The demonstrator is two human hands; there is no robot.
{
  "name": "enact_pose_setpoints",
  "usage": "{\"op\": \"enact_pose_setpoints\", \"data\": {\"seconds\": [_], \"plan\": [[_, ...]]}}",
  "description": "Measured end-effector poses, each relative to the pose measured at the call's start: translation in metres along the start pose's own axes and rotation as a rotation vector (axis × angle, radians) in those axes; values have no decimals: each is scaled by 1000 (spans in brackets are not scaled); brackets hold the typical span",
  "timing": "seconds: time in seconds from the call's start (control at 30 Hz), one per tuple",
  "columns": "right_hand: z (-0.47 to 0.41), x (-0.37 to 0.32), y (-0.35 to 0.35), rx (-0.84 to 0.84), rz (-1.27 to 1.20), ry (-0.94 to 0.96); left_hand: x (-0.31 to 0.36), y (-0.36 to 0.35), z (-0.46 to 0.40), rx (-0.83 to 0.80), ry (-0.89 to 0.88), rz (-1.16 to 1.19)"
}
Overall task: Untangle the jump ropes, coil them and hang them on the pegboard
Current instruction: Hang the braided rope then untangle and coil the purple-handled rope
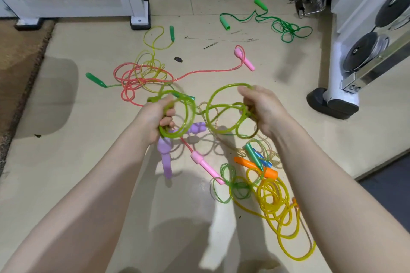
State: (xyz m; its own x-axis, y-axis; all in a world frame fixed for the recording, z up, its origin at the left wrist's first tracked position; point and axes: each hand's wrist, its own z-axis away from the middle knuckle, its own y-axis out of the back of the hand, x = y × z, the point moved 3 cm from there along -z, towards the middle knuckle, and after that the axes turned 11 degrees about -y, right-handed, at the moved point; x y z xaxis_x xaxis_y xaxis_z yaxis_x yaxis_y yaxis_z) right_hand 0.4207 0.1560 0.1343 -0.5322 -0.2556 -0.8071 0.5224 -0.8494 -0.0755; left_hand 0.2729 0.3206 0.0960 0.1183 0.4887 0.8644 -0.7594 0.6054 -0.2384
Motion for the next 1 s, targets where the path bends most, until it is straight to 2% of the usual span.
{"op": "enact_pose_setpoints", "data": {"seconds": [0.07, 0.17, 0.23, 0.3, 0.37, 0.43, 0.5, 0.6, 0.63, 0.67, 0.7, 0.77, 0.83, 0.87, 0.93, 1.0], "plan": [[-4, -5, 22, 71, -188, -25, 0, 17, -4, 75, 59, 194], [-10, -4, 49, 66, -658, -155, -5, 36, -7, 149, 97, 348], [-11, 4, 51, -22, -852, -271, -7, 31, -5, 120, 113, 363], [-12, 14, 42, -134, -888, -368, -7, 13, 0, 67, 118, 347], [-11, 17, 29, -186, -749, -384, -5, -6, 5, 41, 109, 333], [-7, 10, 21, -139, -471, -342, -3, -15, 6, 43, 90, 332], [-4, -2, 24, 52, -54, -237, -1, -13, 6, 32, 72, 294], [-2, -11, 42, 500, 649, -85, 1, -5, 6, -24, 87, 251], [-2, -8, 44, 579, 825, -82, 1, -4, 7, -49, 94, 241], [-2, -5, 40, 588, 929, -59, 2, -6, 8, -84, 94, 222], [0, -3, 31, 519, 952, 17, 4, -9, 10, -124, 83, 186], [8, -4, 3, 209, 772, 171, 5, -19, 13, -207, 46, 85], [23, -5, -27, -139, 528, 110, 5, -31, 16, -260, -27, -31], [28, -5, -36, -246, 521, 94, 5, -37, 18, -274, -70, -71], [31, -4, -47, -352, 696, 184, 9, -44, 21, -305, -130, -84], [29, -2, -48, -281, 882, 342, 13, -46, 26, -367, -138, -19]]}}
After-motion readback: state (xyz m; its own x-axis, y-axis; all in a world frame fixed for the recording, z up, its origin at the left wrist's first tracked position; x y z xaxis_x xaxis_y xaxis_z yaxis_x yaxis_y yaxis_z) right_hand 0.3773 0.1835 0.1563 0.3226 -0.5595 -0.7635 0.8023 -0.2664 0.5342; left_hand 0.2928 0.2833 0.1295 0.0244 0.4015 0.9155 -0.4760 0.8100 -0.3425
